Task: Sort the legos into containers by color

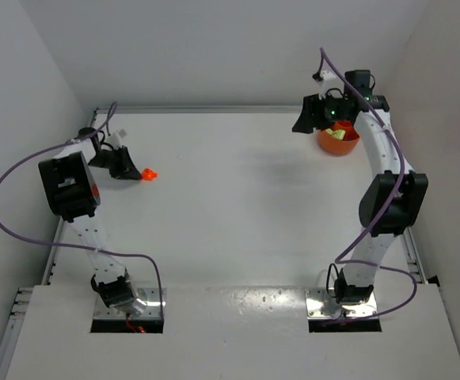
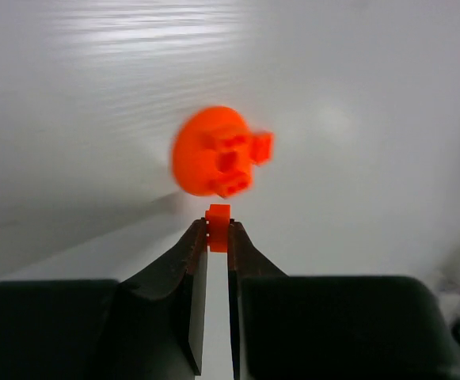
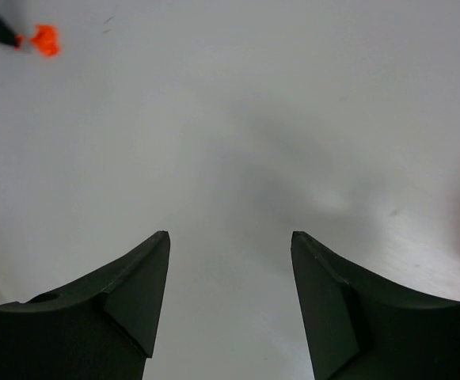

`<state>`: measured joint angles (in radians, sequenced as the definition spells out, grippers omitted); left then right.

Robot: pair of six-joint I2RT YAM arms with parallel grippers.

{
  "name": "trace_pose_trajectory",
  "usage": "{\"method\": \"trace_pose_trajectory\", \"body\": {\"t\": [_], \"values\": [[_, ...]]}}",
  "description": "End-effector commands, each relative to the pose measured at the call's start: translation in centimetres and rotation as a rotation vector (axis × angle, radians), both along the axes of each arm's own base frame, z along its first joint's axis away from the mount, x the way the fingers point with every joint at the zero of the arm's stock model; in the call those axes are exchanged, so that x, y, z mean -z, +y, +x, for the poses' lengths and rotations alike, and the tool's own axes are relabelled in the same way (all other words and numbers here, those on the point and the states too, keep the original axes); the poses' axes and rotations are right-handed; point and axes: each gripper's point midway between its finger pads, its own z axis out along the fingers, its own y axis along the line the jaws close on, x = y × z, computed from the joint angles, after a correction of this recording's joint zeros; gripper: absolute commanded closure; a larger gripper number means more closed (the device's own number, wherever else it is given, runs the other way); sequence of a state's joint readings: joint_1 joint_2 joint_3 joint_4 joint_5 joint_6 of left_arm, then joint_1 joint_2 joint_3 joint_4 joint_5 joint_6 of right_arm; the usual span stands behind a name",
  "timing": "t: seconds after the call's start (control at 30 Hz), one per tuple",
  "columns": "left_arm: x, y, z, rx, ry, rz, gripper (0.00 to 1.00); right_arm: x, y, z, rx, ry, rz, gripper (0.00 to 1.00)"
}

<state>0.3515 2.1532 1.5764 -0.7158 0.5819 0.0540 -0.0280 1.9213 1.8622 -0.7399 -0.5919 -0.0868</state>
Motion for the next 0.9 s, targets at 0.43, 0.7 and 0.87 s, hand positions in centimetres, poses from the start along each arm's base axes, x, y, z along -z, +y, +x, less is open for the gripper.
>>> {"method": "trace_pose_trajectory", "body": {"t": [0.43, 0.7, 0.87], "values": [[-20.0, -21.8, -4.5, 0.542, -0.216, -0.826, 1.0, -3.8, 21.2, -6.6, -0.535, -0.394, 0.334, 0.4], [-21.2, -23.7, -6.5, 0.563, -0.135, -0.912, 1.0, -4.0, 25.9, -8.2, -0.705, -0.498, 0.297, 0.34], [-21.6, -25.0, -7.1, 0.592, -0.118, -0.918, 1.0, -2.7, 27.1, -9.9, -0.835, -0.599, 0.205, 0.34]]}}
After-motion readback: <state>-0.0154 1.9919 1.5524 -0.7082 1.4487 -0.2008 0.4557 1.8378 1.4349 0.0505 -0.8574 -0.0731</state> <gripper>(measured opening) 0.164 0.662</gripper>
